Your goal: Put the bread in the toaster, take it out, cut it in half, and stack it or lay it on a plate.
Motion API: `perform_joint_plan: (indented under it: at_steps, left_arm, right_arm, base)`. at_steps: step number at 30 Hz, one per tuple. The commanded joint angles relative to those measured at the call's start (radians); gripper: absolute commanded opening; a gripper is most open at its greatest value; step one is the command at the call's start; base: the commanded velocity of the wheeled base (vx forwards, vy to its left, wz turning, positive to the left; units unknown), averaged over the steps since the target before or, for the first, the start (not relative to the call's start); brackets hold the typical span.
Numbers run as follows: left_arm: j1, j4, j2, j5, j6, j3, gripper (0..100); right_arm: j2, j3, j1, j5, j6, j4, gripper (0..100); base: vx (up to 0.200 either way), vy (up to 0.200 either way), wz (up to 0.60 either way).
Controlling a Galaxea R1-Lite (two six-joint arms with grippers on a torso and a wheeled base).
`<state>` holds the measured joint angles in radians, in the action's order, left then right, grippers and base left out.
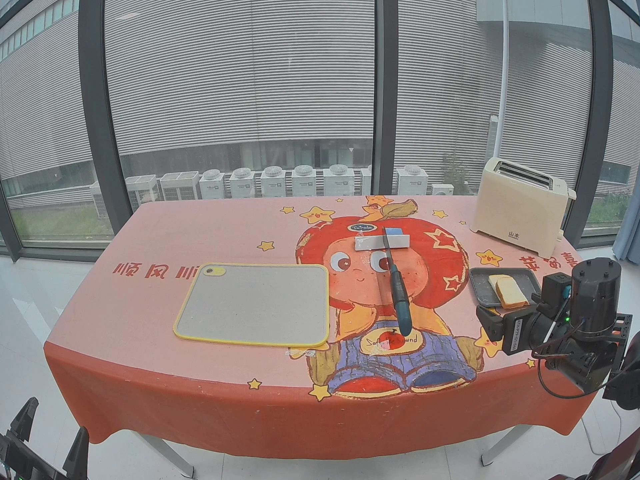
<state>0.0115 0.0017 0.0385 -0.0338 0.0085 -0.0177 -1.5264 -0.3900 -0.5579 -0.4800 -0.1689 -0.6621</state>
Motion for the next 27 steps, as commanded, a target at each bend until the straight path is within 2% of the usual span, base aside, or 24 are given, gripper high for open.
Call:
perform_joint_plan:
  at_steps: [1, 15, 22, 27]
  left_arm:
    - [0.001, 0.000, 0.001, 0.000, 0.002, 0.018, 100]
    - [-0.001, 0.000, 0.001, 0.000, 0.005, 0.018, 100]
    - [0.001, 0.000, 0.001, 0.000, 0.005, 0.018, 100]
    - [0.001, 0.000, 0.001, 0.000, 0.005, 0.018, 100]
  right_arm:
    - [-0.001, 0.000, 0.001, 0.000, 0.000, -0.001, 100]
    - [0.015, 0.000, 0.015, 0.001, 0.000, -0.010, 100]
    - [0.032, -0.004, 0.084, 0.015, 0.028, -0.011, 100]
    - [0.035, -0.007, 0.122, 0.055, 0.034, -0.013, 100]
  base:
    - [0.000, 0.000, 0.00]
    - [0.000, 0.000, 0.00]
    - [0.000, 0.000, 0.00]
    - [0.000, 0.000, 0.00]
